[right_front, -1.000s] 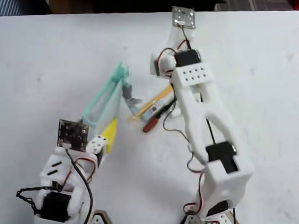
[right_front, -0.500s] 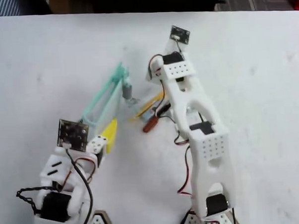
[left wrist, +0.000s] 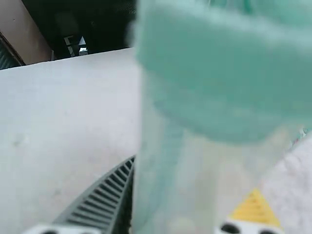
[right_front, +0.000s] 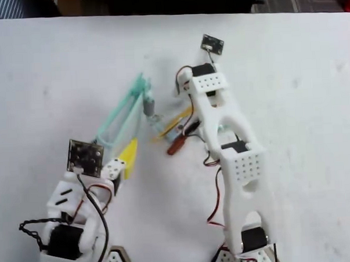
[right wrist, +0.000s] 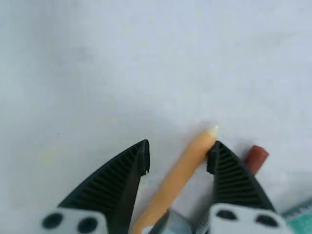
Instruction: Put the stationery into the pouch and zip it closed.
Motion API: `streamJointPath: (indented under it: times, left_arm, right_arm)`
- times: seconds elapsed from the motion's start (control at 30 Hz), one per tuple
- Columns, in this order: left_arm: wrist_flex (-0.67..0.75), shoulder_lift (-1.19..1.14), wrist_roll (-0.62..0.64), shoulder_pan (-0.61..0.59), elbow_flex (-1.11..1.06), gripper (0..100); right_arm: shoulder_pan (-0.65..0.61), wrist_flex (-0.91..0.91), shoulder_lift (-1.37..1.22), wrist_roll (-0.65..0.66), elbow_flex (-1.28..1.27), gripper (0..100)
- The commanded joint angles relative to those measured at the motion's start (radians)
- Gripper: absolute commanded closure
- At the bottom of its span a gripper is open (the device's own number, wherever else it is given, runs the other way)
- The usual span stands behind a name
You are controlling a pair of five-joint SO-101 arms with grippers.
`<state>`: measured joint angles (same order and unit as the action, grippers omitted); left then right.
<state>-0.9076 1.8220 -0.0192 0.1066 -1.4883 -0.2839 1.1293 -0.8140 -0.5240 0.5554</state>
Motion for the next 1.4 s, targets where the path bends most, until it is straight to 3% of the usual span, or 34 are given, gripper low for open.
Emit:
streamJointPath:
  times: [0.0, 0.17, 0.3, 0.47, 0.63, 0.8, 1.07, 1.37]
  left_arm:
    - [0.008, 0.007, 0.011, 0.010, 0.014, 76]
    - [0.008, 0.007, 0.011, 0.010, 0.014, 76]
    - [0.006, 0.007, 0.011, 0.010, 0.014, 76]
    - [0.006, 0.007, 0.015, 0.005, 0.014, 76]
    - [0.006, 0.007, 0.081, 0.004, 0.017, 76]
    - [0.006, 0.007, 0.086, 0.005, 0.015, 76]
    - [-0.006, 0.007, 0.087, 0.004, 0.015, 76]
    - [-0.006, 0.007, 0.084, 0.010, 0.014, 76]
  right_arm:
    - [-0.013, -0.016, -0.016, -0.002, 0.034, 91.2]
    - [-0.012, -0.001, -0.028, 0.000, 0.032, 98.5]
    - [-0.008, 0.094, 0.002, 0.000, 0.095, 98.3]
    - [0.047, 0.277, 0.079, 0.005, 0.293, 98.2]
    - [0.104, 0.423, 0.136, 0.121, 0.500, 98.2]
    - [0.117, 0.587, 0.189, 0.141, 0.700, 98.2]
    - [0.128, 0.590, 0.332, 0.302, 0.870, 98.2]
    - [0.130, 0.590, 0.587, 0.408, 0.885, 98.2]
